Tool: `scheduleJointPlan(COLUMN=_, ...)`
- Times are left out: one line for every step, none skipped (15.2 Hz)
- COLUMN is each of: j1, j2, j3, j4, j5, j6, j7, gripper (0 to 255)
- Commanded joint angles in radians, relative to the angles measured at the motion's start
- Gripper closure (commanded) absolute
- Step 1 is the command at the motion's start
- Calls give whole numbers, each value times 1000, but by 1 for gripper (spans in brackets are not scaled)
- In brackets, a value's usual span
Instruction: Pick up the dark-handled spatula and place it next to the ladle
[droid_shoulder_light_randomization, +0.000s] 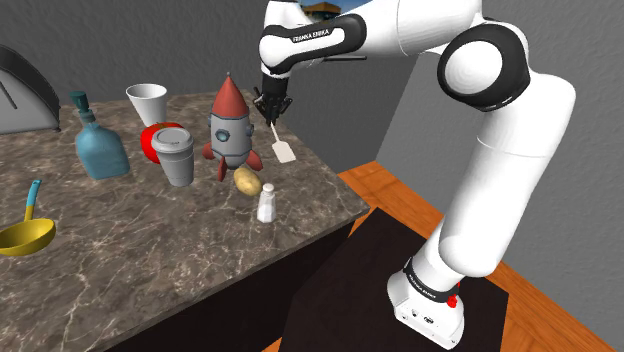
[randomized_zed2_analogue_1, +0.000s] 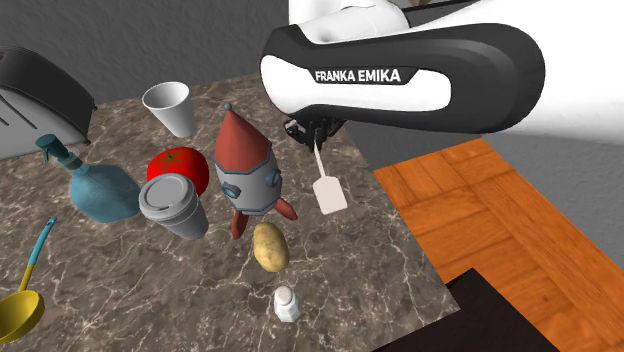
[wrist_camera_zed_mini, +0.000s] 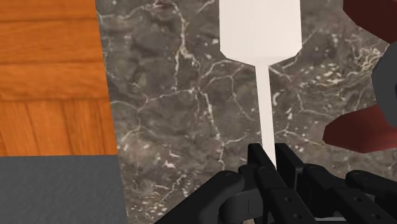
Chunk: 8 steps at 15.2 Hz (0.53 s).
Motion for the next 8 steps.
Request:
scheduleJointPlan(j1=1, j2=-5, j3=1, j4=25, j5=0, j6=-30, j7=1, gripper=255)
scheduleJointPlan(j1=1, j2=-8, j3=1, j4=34, j5=0, j6=-42, j7=1, gripper=255)
scheduleJointPlan(j1=1, j2=-10, j3=1, j4=44, j5=0, j6=-55, j7=1, gripper=255)
scheduleJointPlan(j1=1, j2=-12, j3=1, j4=50, j5=0, j6=-63, j7=1, gripper=255)
scheduleJointPlan(j1=15, j2=-17, j3=9, j4=43, j5=-3, j6=-61, j7=23, gripper=255)
scheduleJointPlan(j1=28, j2=-21, j3=17, j4=38, j5=-7, j6=-60, j7=46, gripper=255)
scheduleJointPlan(j1=42, j2=-24, j3=25, j4=34, j5=-10, j6=-60, j7=69, gripper=255)
scheduleJointPlan(j1=56, j2=-27, j3=33, j4=30, j5=-13, j6=-59, j7=92, gripper=255)
